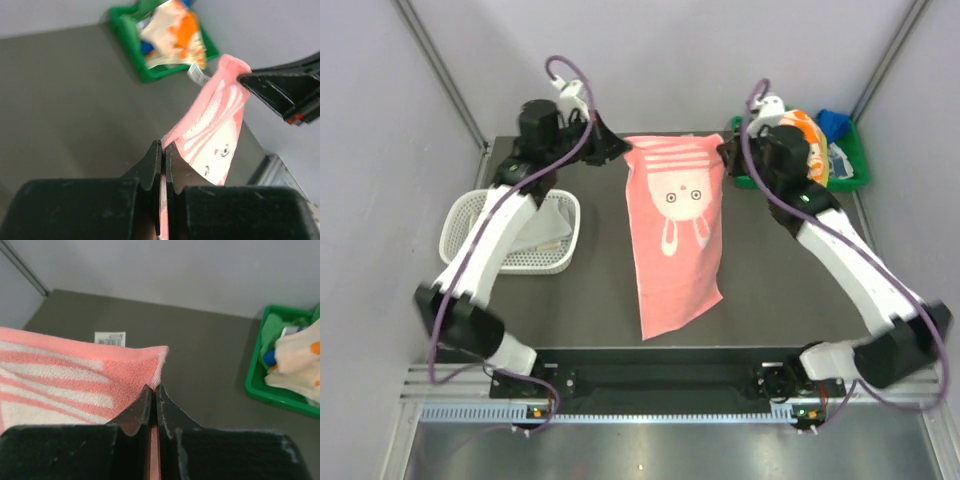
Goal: Fold and stack the towels
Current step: Flatten out the crumpled towel, then fold the towel
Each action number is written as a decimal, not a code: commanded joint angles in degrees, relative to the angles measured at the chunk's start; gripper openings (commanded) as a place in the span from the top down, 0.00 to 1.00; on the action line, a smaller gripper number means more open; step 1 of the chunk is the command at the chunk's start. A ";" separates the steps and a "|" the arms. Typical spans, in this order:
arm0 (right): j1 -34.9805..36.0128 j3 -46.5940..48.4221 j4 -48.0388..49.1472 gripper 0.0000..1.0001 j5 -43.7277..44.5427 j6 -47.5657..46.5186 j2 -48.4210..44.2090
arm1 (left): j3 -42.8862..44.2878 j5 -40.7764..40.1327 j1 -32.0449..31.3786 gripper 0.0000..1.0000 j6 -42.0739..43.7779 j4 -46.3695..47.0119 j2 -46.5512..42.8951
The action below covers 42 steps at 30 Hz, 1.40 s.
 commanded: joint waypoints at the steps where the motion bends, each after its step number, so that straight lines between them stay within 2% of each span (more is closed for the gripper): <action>1: -5.69 2.09 6.73 1.00 -9.90 4.16 14.61 | 1.09 0.93 4.45 1.00 -3.47 10.33 13.77; 2: -7.35 4.02 9.09 1.00 -10.88 4.86 21.96 | 3.55 0.50 4.90 1.00 -3.74 10.60 17.72; 3: -7.98 8.82 9.64 1.00 -11.59 5.22 25.42 | 9.66 0.23 5.42 1.00 -3.48 10.26 26.12; 5: -9.64 13.33 12.35 1.00 -12.56 6.36 34.37 | 16.46 -0.29 5.86 1.00 -3.65 8.94 33.81; 8: -11.40 22.03 13.25 1.00 -14.58 8.64 43.70 | 33.82 -0.91 6.83 1.00 -4.79 4.73 48.91; 11: -12.02 25.30 15.17 1.00 -15.72 9.09 47.42 | 38.90 -1.70 7.62 1.00 -4.88 2.52 52.65; 14: -12.55 24.08 17.64 1.00 -15.46 8.48 47.52 | 33.57 -3.37 8.24 1.00 -4.88 5.67 49.94; 17: -12.81 20.48 19.66 1.00 -15.20 8.91 46.04 | 27.60 -1.71 8.33 1.00 -5.06 8.30 47.31; 22: -12.73 9.50 23.27 1.00 -13.27 10.58 40.50 | 17.30 0.67 6.75 1.00 -5.85 11.39 42.82; 27: -12.11 -5.52 27.57 1.00 -12.13 12.34 32.42 | 1.58 -1.61 3.32 1.00 -5.59 16.65 34.30; 32: -11.41 -22.64 34.51 0.99 -11.68 15.85 23.02 | -13.09 -6.18 -0.97 0.97 -4.19 17.99 25.61; 36: -9.65 -34.35 38.81 0.88 -10.98 19.10 16.95 | -22.69 -11.87 -4.67 0.82 -2.69 18.60 20.24; 37: -8.87 -36.37 40.48 0.80 -11.07 19.98 14.85 | -26.10 -13.20 -5.20 0.76 -2.69 18.78 17.87; 39: -8.16 -40.67 40.58 0.70 -10.54 20.78 12.64 | -28.93 -14.35 -6.08 0.70 -3.47 19.40 15.75; 40: -7.29 -41.66 40.24 0.63 -10.19 20.87 10.19 | -31.12 -15.05 -6.17 0.62 -4.00 19.40 13.83; 42: -6.75 -43.16 37.87 0.56 -7.13 20.60 7.63 | -32.63 -15.06 -6.70 0.59 -4.97 21.50 12.06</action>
